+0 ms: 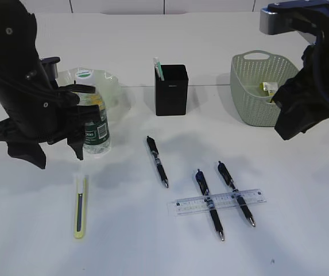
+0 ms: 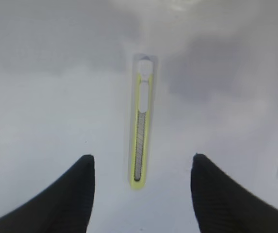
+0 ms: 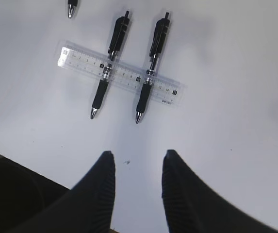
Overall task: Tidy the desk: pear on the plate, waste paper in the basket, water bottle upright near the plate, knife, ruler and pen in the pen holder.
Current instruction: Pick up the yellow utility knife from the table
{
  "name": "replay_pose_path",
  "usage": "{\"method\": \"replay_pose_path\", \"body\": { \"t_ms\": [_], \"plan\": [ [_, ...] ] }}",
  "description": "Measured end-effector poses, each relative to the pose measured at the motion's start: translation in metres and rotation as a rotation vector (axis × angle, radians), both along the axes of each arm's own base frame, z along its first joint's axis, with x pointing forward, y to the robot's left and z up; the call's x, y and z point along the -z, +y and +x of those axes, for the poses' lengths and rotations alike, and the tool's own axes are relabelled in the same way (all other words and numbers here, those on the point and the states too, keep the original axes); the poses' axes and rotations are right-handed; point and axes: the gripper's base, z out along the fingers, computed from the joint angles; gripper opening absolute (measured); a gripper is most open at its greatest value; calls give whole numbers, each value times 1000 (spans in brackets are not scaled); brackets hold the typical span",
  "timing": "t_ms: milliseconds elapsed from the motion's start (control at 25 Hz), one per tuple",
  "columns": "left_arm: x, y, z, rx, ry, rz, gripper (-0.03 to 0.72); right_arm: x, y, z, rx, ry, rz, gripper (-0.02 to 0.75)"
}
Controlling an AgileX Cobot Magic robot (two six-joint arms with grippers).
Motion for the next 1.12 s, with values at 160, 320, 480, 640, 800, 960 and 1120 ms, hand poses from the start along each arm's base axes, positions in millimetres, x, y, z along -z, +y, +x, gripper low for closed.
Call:
{"method": "replay_pose_path", "body": {
  "t_ms": [160, 320, 480, 640, 800, 960, 1120],
  "plan": [
    [9, -1, 4, 2, 11, 14, 443, 0, 0, 0, 0, 0, 0, 251],
    [16, -3, 6, 5, 23, 21, 443, 0, 0, 0, 0, -1, -4, 251],
    [17, -3, 6, 57, 24, 27, 443, 0, -2, 0, -2, -5, -18, 252],
    [16, -5, 8, 96, -2, 21, 443, 0, -2, 0, -2, -1, -20, 252],
    [17, -7, 11, 105, -29, 6, 443, 0, -2, 0, -2, -1, -20, 252],
    [24, -9, 14, 127, -26, 4, 443, 0, -2, 0, -2, 0, -21, 252],
    [29, -11, 17, 145, -31, 7, 443, 0, -2, 0, -2, 0, -21, 252]
  ]
}}
